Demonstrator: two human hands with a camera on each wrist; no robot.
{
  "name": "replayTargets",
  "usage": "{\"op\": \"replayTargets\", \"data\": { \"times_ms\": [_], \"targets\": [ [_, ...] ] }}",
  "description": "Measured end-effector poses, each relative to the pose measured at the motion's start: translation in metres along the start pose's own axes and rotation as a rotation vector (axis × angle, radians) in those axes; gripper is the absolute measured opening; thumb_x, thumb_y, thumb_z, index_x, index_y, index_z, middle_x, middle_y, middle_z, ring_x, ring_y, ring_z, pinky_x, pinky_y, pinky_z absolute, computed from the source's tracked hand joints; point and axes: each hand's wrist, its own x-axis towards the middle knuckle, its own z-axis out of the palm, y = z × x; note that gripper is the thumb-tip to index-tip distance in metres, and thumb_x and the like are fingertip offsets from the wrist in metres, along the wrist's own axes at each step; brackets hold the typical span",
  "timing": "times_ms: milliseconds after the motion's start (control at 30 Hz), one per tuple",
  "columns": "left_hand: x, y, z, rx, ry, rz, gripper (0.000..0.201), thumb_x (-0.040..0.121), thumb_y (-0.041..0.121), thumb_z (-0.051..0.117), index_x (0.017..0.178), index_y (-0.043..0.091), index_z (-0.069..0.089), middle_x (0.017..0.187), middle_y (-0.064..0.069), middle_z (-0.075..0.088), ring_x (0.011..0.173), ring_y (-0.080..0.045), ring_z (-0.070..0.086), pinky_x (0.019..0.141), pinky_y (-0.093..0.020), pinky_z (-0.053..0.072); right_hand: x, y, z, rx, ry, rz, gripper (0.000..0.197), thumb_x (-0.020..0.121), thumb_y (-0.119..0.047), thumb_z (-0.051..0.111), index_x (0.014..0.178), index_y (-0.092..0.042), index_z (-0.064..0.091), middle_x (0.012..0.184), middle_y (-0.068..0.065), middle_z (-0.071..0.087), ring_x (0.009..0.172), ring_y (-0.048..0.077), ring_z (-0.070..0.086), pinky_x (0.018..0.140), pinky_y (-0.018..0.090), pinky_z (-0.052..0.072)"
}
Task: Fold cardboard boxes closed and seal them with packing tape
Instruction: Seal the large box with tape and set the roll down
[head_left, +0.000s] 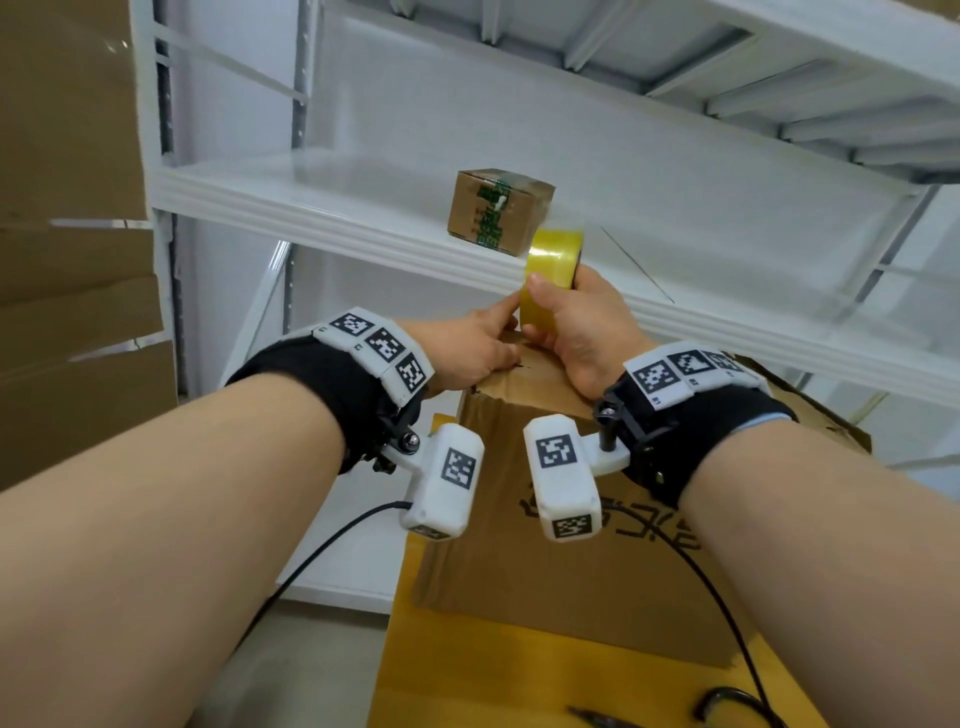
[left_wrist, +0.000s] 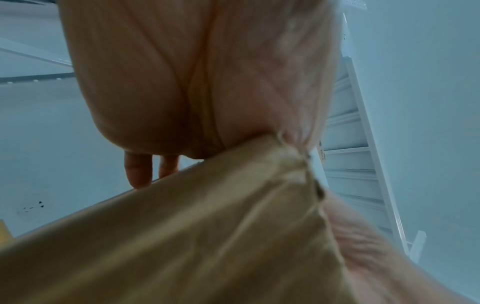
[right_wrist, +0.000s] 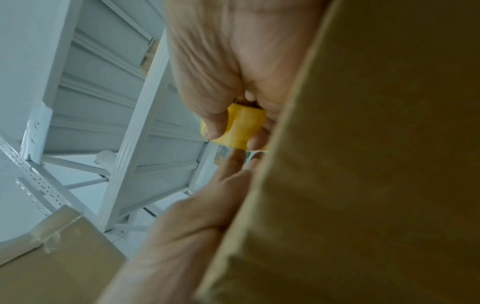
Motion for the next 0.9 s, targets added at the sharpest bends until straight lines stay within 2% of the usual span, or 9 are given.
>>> {"op": "replayTargets", "data": {
  "times_ms": [67,167,267,400,467,600,733,833,900],
  "targets": [
    [-0.003,0.0,0.001,-0.028,0.014,0.015,0.078,0.088,0.022,0.053,0.155,0.03,0.014,0.141,-0.01,0.049,0.125,-0.028,0.051,0.109,-0.047,0.04,-0.003,-0.008,0.006,0.031,0.021,0.016,0.013,0.097,-0.027,0.066,0.109,-0.024,0.063,0.113,0.006,0.066,0.089,0.021,0.064,0.06,0.027,0.053],
    [0.002,-0.008,0.003,-0.127,0.046,0.015,0.088,0.074,0.022,0.051,0.154,0.032,0.017,0.138,-0.015,0.051,0.125,-0.032,0.052,0.107,-0.051,0.042,-0.006,-0.012,0.019,0.139,0.023,0.022,0.022,0.097,-0.037,0.064,0.116,-0.026,0.062,0.12,0.006,0.065,0.095,0.024,0.063,0.059,0.028,0.054],
    [0.006,-0.009,0.003,-0.179,0.059,0.034,0.084,0.089,0.005,0.052,0.155,0.035,0.009,0.137,-0.017,0.05,0.121,-0.031,0.054,0.102,-0.051,0.047,-0.005,-0.008,0.024,0.191,0.034,0.006,0.018,0.098,-0.041,0.061,0.111,-0.029,0.062,0.12,0.005,0.067,0.092,0.02,0.063,0.061,0.027,0.053],
    [0.013,-0.016,0.0,-0.284,0.017,0.014,0.084,0.096,-0.007,0.044,0.156,0.033,0.001,0.123,-0.014,0.053,0.102,-0.023,0.055,0.085,-0.032,0.049,-0.003,-0.001,0.022,0.193,-0.027,0.011,0.023,0.098,-0.041,0.06,0.116,-0.026,0.061,0.105,0.001,0.067,0.084,0.017,0.062,0.057,0.026,0.05],
    [0.013,-0.022,-0.006,-0.354,0.017,-0.014,0.078,0.098,-0.003,0.046,0.156,0.034,0.009,0.121,-0.015,0.058,0.103,-0.027,0.057,0.087,-0.032,0.047,-0.002,0.001,0.021,0.173,-0.054,0.005,0.028,0.098,-0.042,0.06,0.121,-0.024,0.06,0.105,0.001,0.067,0.083,0.017,0.063,0.056,0.026,0.05],
    [0.007,-0.037,-0.021,-0.586,0.056,-0.083,0.064,0.101,0.001,0.041,0.156,0.023,0.019,0.148,-0.013,0.046,0.128,-0.024,0.051,0.113,-0.046,0.036,-0.003,0.001,0.019,0.161,-0.078,0.007,0.027,0.099,-0.042,0.058,0.121,-0.025,0.06,0.106,0.003,0.069,0.089,0.019,0.064,0.062,0.029,0.05],
    [0.0,-0.038,-0.026,-0.638,0.114,-0.107,0.038,0.104,0.024,0.042,0.14,0.012,0.044,0.137,-0.016,0.056,0.13,-0.034,0.05,0.112,-0.052,0.036,-0.005,0.0,0.021,0.133,-0.099,0.011,0.024,0.098,-0.042,0.06,0.116,-0.026,0.061,0.1,0.002,0.069,0.085,0.018,0.064,0.059,0.029,0.05],
    [0.0,-0.033,-0.022,-0.543,0.045,-0.09,0.049,0.096,0.04,0.054,0.135,0.011,0.054,0.134,-0.014,0.059,0.129,-0.036,0.049,0.112,-0.054,0.035,-0.006,-0.001,0.021,0.13,-0.109,0.011,0.019,0.098,-0.041,0.06,0.11,-0.026,0.062,0.1,0.003,0.069,0.085,0.019,0.064,0.06,0.03,0.051],
    [0.002,-0.032,-0.016,-0.466,0.038,-0.114,0.076,0.078,0.046,0.07,0.143,0.013,0.046,0.128,-0.008,0.064,0.122,-0.029,0.055,0.11,-0.053,0.036,-0.007,-0.002,0.02,0.14,-0.117,0.011,0.017,0.098,-0.039,0.06,0.109,-0.026,0.062,0.1,0.004,0.069,0.086,0.019,0.065,0.063,0.032,0.053]
  ]
}}
